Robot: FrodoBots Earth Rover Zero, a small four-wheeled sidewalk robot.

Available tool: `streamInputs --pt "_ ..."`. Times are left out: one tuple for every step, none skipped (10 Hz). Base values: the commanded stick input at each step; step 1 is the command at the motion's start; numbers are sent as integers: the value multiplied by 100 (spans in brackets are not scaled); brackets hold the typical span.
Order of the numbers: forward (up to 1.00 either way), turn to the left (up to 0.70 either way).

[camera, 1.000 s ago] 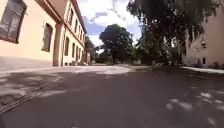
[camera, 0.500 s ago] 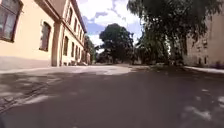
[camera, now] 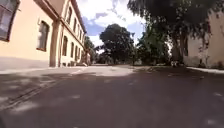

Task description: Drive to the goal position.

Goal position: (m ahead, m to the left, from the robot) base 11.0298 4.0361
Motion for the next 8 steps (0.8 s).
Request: streamInputs --pt "85 1" --pt "85 1" --pt "85 1" --pt "85 1" --pt "85 1" --pt "85 1" --pt "85 1" --pt "85 1"
